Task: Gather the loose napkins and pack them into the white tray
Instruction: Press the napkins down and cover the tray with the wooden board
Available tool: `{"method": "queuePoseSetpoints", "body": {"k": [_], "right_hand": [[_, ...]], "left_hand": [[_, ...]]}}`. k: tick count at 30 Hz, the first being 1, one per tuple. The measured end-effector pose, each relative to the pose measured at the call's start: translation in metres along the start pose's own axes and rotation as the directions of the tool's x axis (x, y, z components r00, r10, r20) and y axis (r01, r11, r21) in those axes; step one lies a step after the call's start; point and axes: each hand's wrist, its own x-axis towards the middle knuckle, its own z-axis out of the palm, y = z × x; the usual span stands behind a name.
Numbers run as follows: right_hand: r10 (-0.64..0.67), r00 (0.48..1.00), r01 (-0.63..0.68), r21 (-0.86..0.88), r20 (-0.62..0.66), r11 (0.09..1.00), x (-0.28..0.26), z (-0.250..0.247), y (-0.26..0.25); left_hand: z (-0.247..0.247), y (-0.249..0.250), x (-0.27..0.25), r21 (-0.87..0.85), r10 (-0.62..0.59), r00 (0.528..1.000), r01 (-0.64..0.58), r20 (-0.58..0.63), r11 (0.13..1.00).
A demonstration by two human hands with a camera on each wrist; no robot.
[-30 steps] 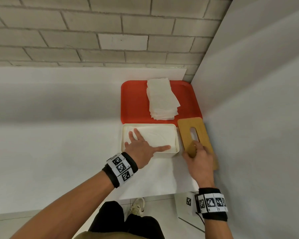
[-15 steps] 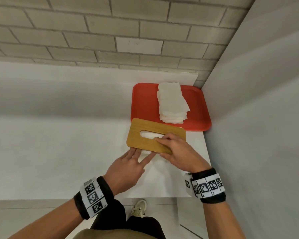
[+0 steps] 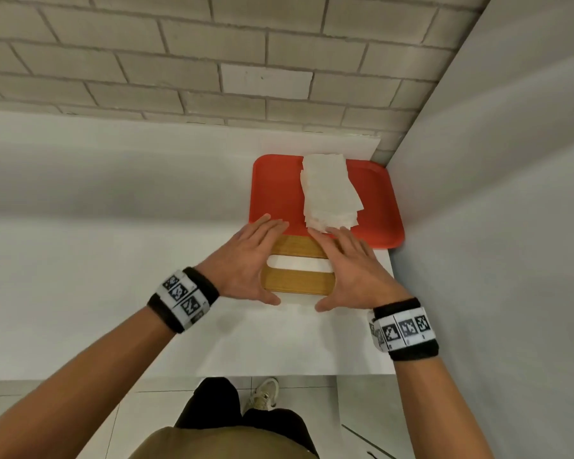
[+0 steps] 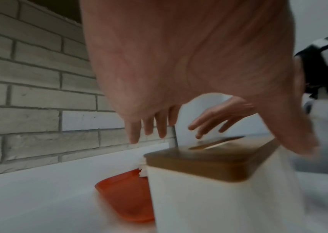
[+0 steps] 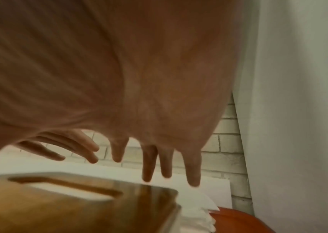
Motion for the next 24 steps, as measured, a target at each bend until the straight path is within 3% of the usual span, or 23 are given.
{"method": "queuePoseSetpoints", "body": {"k": [3, 9, 12, 14, 16, 19, 21, 24], "right_hand": [[0.055, 0.992, -0.059, 0.033, 0.112, 0.998, 0.012, -0.002, 0.016], [0.026, 0.997, -0.032, 0.072, 0.079, 0.997, 0.021, 0.002, 0.026], [0.003, 0.999, -0.009, 0.190, 0.036, 0.982, 0.020, 0.014, 0.031], [-0.002, 1.000, 0.004, 0.249, -0.007, 0.968, 0.017, 0.024, 0.030], [0.053, 0.991, -0.022, 0.237, -0.123, 0.971, 0.014, 0.040, 0.023], [0.228, 0.906, -0.154, 0.223, -0.356, 0.963, 0.012, 0.060, 0.009], [0.271, 0.877, -0.206, 0.199, -0.396, 0.958, 0.016, 0.067, 0.005], [0.268, 0.879, -0.235, 0.129, -0.395, 0.963, 0.021, 0.067, 0.007]], "left_hand": [[0.001, -0.013, 0.022, 0.030, -0.037, 0.990, 0.034, 0.135, 0.999], [0.021, -0.019, 0.035, 0.018, -0.003, 0.999, 0.002, 0.033, 1.000], [0.032, -0.020, 0.030, -0.057, -0.017, 1.000, 0.018, 0.014, 0.998], [0.041, -0.011, 0.028, -0.021, -0.034, 0.999, 0.034, 0.011, 0.999], [0.052, 0.000, 0.027, 0.049, -0.052, 0.996, 0.056, -0.074, 0.997], [0.062, 0.005, 0.029, 0.070, -0.072, 0.980, 0.086, -0.186, 0.994], [0.063, 0.004, 0.029, 0.083, -0.063, 0.975, 0.082, -0.211, 0.993], [0.063, 0.003, 0.032, 0.114, -0.053, 0.978, 0.077, -0.202, 0.990]]}}
